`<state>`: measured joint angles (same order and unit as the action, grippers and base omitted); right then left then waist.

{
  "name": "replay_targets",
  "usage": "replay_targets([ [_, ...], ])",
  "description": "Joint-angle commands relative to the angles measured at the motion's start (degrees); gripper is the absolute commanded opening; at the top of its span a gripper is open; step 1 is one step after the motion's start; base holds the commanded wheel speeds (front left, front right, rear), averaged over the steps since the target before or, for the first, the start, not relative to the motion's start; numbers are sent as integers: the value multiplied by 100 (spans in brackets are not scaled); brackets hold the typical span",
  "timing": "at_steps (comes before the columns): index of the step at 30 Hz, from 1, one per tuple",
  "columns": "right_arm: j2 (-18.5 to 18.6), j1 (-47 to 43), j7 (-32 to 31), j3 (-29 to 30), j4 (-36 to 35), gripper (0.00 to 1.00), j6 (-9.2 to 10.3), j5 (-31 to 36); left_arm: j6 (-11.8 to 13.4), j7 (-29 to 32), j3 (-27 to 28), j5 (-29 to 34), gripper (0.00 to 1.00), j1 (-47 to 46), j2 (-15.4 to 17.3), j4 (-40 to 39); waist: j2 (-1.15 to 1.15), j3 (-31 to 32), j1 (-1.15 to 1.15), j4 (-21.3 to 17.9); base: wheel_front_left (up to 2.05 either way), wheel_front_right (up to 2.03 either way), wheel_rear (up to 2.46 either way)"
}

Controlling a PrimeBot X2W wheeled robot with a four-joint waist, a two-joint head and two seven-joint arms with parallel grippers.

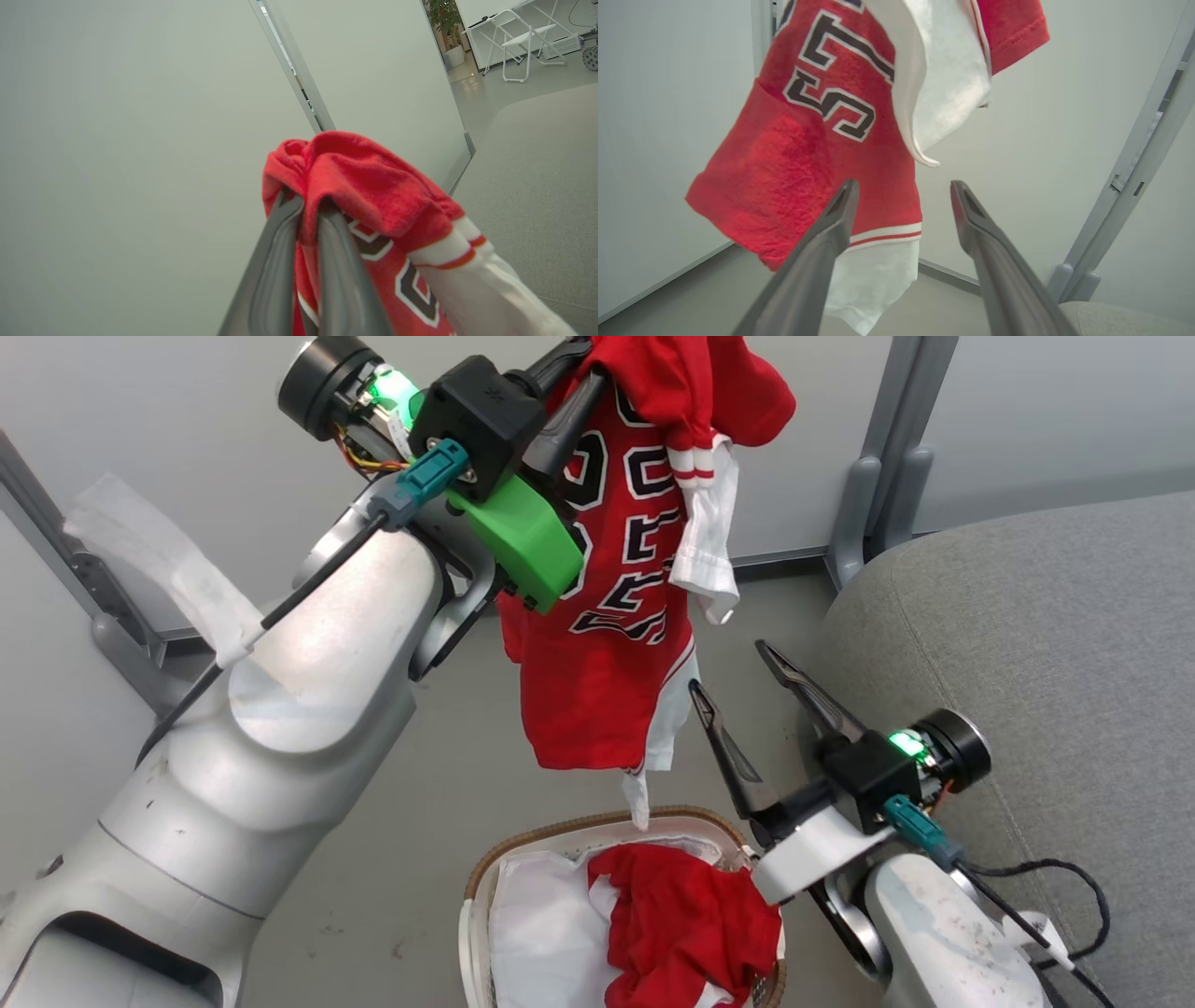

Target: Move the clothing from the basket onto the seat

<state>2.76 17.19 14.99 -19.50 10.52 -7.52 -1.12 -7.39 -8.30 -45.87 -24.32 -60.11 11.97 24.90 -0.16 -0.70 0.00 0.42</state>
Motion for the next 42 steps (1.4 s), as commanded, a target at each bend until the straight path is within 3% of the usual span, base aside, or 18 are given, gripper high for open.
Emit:
replay_targets([
  [1,23,160,29,-79,40,100,6,-57,-7,-2,-18,-34,0,-100,-34,-5,16,-8,0,10,0,0,0],
  [5,24,550,29,-223,172,100,6,-117,-9,7,-127,-96,0,-51,-99,-66,16,-31,0,54,0,0,0],
  [20,21,1220,29,102,614,100,6,-80,-16,122,-548,-532,0,246,-115,-702,16,-79,0,214,0,0,0],
  [21,21,1256,29,109,635,50,6,-101,-16,127,-565,-572,0,275,-100,-736,16,-80,0,217,0,0,0],
  [23,21,1299,29,120,665,33,6,-124,-16,132,-594,-617,0,328,-72,-773,16,-83,0,221,0,0,0],
  [26,21,1356,29,143,692,20,6,-142,-16,123,-623,-664,0,379,-31,-797,16,-90,0,226,0,0,0],
  [29,21,1410,29,178,703,0,6,-127,-16,95,-631,-721,0,453,28,-749,16,-89,0,226,0,0,0],
  [34,22,1320,29,269,658,0,6,-122,13,11,-564,-840,0,594,130,-629,16,-74,0,205,0,0,0],
  [36,21,1292,29,327,688,0,6,-138,39,-54,-520,-909,13,689,165,-575,16,-67,0,199,0,0,0],
  [37,20,1276,29,357,698,0,6,-148,50,-88,-498,-942,45,745,189,-542,16,-64,0,197,0,0,0],
  [38,21,1255,29,381,702,0,6,-147,59,-123,-478,-974,67,800,213,-515,16,-62,0,194,0,0,0],
  [39,21,1235,29,415,707,0,6,-150,71,-164,-460,-1011,100,865,240,-480,16,-59,0,192,0,0,0],
  [42,20,1211,30,505,734,0,6,-137,90,-264,-405,-1100,100,1056,296,-392,16,-60,0,195,0,0,0],
])
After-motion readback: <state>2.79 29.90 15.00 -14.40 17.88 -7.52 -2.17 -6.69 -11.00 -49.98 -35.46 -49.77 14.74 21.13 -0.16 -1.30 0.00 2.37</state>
